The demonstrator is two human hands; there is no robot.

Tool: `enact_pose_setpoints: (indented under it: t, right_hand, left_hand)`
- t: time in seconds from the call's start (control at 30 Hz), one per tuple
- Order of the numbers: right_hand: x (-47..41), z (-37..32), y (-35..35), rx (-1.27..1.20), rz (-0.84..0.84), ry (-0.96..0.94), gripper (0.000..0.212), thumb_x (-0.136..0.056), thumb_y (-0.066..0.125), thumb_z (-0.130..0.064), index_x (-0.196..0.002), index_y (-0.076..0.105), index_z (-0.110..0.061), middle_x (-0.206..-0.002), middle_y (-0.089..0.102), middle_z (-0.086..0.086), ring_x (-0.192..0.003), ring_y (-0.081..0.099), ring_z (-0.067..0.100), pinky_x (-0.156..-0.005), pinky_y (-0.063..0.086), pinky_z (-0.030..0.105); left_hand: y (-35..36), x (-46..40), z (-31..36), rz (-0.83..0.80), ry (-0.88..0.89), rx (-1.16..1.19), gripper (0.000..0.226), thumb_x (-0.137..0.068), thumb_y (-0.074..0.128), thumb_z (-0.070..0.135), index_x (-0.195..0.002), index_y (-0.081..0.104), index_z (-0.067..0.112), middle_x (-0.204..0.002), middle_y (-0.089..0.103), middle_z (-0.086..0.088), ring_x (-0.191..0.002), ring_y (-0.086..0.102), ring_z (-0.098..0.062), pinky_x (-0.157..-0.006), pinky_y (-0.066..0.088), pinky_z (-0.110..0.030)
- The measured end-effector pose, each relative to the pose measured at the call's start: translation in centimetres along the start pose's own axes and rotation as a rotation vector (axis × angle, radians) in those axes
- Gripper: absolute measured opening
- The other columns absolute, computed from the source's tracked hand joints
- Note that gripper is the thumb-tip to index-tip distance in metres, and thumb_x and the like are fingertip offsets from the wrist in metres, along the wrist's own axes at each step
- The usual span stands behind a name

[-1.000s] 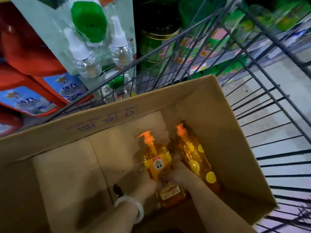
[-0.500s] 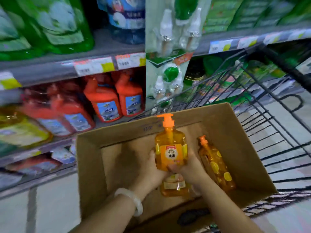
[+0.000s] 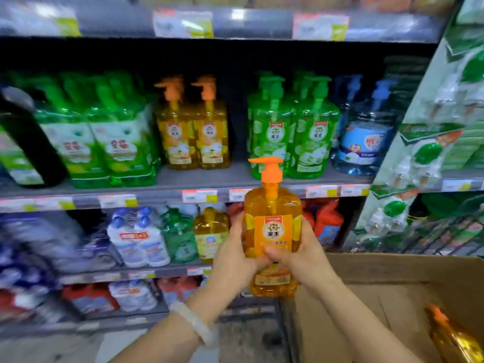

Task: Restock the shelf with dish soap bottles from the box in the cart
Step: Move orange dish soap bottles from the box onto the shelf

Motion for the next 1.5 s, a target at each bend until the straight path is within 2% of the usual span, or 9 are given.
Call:
enact_pose_setpoints:
  t: [0.17,0.43,0.63,0.7,0.8,0.83,1.0,1.17,1.5]
  right_hand:
    - [-2.8,-5.4,8.7,0.010,-0.090,-0.140,0.074,-0.069,0.077,0.004,-0.130,0.040,-0.012,-0.114,0.065,0.007,-0.106,0.063,0.025,-0.097,0.047,0.052]
    - [-10.7,-11.5,16.5,0.051,-0.156,-0.286,0.089,-0.070,0.078,-0.005,-0.142,0.026,-0.014,-0.125,0.059,0.004,-0.115,0.058,0.022,-0.103,0.043,0.048]
    - [-17.2,-13.6,20.1,0.076,-0.162,-0.363,0.090,-0.073,0.077,-0.011,-0.144,0.022,-0.018,-0.129,0.056,0.003,-0.116,0.057,0.018,-0.104,0.044,0.043]
    - [-19.2,-13.5,21.0,0.071,-0.160,-0.370,0.085,-0.073,0.077,-0.011,-0.141,0.026,-0.022,-0.127,0.056,0.001,-0.114,0.057,0.013,-0.102,0.046,0.034]
    - [-21.3,-12.9,22.1,0.091,-0.131,-0.384,0.077,-0.073,0.077,-0.014,-0.121,0.028,-0.049,-0.116,0.056,-0.014,-0.102,0.054,-0.014,-0.085,0.040,0.001]
    - [-21.9,-12.4,22.4,0.100,-0.121,-0.376,0.075,-0.073,0.077,-0.014,-0.117,0.029,-0.052,-0.114,0.056,-0.017,-0.101,0.053,-0.017,-0.084,0.040,0.001]
    - [-22.8,-9.4,23.6,0.143,-0.157,-0.299,0.090,-0.076,0.075,-0.017,-0.146,0.018,-0.021,-0.135,0.050,0.000,-0.123,0.051,0.015,-0.106,0.042,0.042]
    - [-23.0,-9.0,23.9,0.210,-0.137,-0.295,0.094,-0.075,0.076,-0.021,-0.147,0.015,-0.017,-0.138,0.046,0.003,-0.127,0.048,0.016,-0.108,0.040,0.041]
    - [-22.6,-9.0,24.1,0.208,-0.169,-0.204,0.097,-0.078,0.074,-0.015,-0.148,0.006,-0.017,-0.138,0.046,0.003,-0.125,0.049,0.014,-0.109,0.039,0.038]
  left_hand:
    - [-10.2,-0.8,2.4,0.130,0.089,-0.061,0.079,-0.050,0.075,0.025,-0.122,0.045,0.037,-0.109,0.068,0.004,-0.100,0.066,-0.015,-0.089,0.052,-0.044]
    - [-19.3,-7.4,4.6,0.259,0.190,-0.125,0.088,-0.065,0.077,0.000,-0.139,0.035,0.021,-0.119,0.063,-0.002,-0.106,0.062,-0.017,-0.095,0.049,-0.045]
    - [-22.9,-14.1,4.7,0.291,0.240,-0.216,0.090,-0.069,0.078,0.009,-0.143,0.028,0.024,-0.120,0.062,0.003,-0.109,0.061,-0.019,-0.095,0.049,-0.044]
    - [-23.6,-15.9,4.5,0.297,0.258,-0.220,0.085,-0.071,0.076,0.009,-0.139,0.030,0.029,-0.115,0.060,0.013,-0.110,0.061,-0.016,-0.096,0.049,-0.040]
    - [-24.3,-17.9,3.6,0.311,0.256,-0.259,0.091,-0.072,0.076,0.010,-0.142,0.024,0.033,-0.112,0.057,0.018,-0.110,0.060,-0.014,-0.096,0.048,-0.037]
    - [-24.5,-18.5,3.1,0.310,0.253,-0.267,0.092,-0.072,0.075,0.009,-0.143,0.021,0.033,-0.113,0.056,0.017,-0.109,0.060,-0.015,-0.096,0.048,-0.038]
    - [-24.1,-19.8,-0.3,0.272,0.182,-0.250,0.095,-0.076,0.072,0.006,-0.147,0.014,0.030,-0.122,0.059,0.006,-0.111,0.059,-0.018,-0.098,0.047,-0.038]
    - [-24.3,-20.2,-1.1,0.242,0.196,-0.213,0.093,-0.079,0.070,0.007,-0.147,0.011,0.029,-0.115,0.052,0.017,-0.105,0.055,-0.004,-0.084,0.043,-0.013]
    - [-23.9,-19.6,-1.2,0.220,0.144,-0.295,0.088,-0.084,0.064,0.007,-0.149,0.006,0.019,-0.134,0.053,-0.007,-0.117,0.056,-0.022,-0.095,0.044,-0.031]
Point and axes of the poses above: each hand's wrist, its own x-axis away from the middle knuckle, its own y-axis out of the palm, z = x × y, the point moved 9 cm from there along -x, towards the middle knuckle
